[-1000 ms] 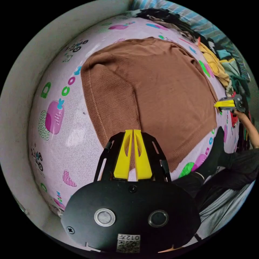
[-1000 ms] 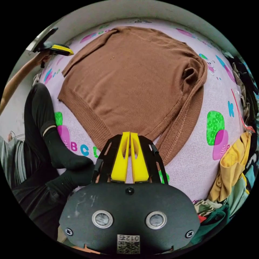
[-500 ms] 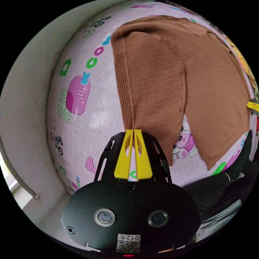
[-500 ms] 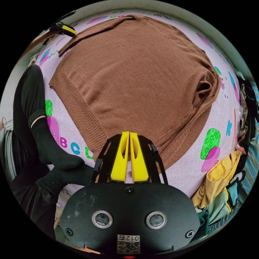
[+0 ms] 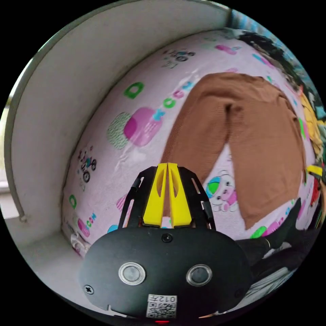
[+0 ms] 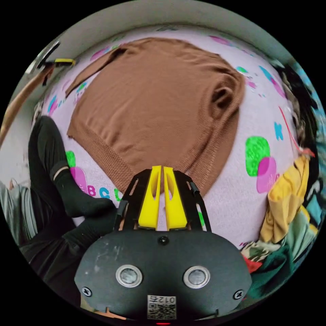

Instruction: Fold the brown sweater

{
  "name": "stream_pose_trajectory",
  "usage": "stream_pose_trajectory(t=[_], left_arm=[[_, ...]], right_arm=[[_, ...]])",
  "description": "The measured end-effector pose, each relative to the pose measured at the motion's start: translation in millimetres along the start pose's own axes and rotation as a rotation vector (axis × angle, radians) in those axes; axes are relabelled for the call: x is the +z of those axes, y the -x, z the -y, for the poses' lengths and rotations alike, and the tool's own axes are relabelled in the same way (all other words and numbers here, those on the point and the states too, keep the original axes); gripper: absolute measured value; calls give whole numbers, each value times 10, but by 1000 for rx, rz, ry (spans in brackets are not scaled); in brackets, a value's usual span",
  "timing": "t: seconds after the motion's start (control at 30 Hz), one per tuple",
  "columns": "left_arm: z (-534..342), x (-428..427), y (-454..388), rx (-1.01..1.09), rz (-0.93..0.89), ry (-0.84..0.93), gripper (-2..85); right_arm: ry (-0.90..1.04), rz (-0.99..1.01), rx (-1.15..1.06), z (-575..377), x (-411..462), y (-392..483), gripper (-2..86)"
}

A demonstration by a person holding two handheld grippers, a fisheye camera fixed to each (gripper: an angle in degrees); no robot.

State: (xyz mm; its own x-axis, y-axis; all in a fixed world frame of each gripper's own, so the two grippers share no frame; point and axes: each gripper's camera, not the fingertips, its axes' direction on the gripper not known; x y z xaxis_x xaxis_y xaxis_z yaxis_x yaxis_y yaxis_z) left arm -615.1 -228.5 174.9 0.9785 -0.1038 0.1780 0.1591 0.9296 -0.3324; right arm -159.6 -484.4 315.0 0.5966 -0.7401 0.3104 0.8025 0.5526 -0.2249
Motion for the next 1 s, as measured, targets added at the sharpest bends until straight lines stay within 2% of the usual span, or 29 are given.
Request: stream_pose_trajectory(t=[0.13,0.3,0.43,0.47,0.53,0.6,0.7,0.77,1.0], left_arm=[[130,-139,-938,272,-181,-103,5],[278,-224,-2229,579,-329,-135,5],[329,-277,-3096,728,-408,-153,6],[353,-273,-3278,754,-415,-147,5],[402,-266,-3475,778,-422,-147,5],[472,-235,-3594,784,-427,-136,5],[578,-123,-3699,782,-437,-97,4],[591,7,-3822,837,-415,-28,3],[593,183,-4022,970,-378,43,3]], right_arm=[[11,9,134,-357,-8,-397,58],[46,-55,119,-583,188,-429,85],[105,-89,119,-634,328,-497,76],[132,-145,120,-653,351,-538,44],[132,-193,139,-693,297,-651,13],[91,-146,200,-775,128,-918,-2],[57,-153,298,-903,-113,-1364,-6],[56,-196,342,-938,-278,-1645,-7],[-8,-225,571,-816,-907,-2661,-7]])
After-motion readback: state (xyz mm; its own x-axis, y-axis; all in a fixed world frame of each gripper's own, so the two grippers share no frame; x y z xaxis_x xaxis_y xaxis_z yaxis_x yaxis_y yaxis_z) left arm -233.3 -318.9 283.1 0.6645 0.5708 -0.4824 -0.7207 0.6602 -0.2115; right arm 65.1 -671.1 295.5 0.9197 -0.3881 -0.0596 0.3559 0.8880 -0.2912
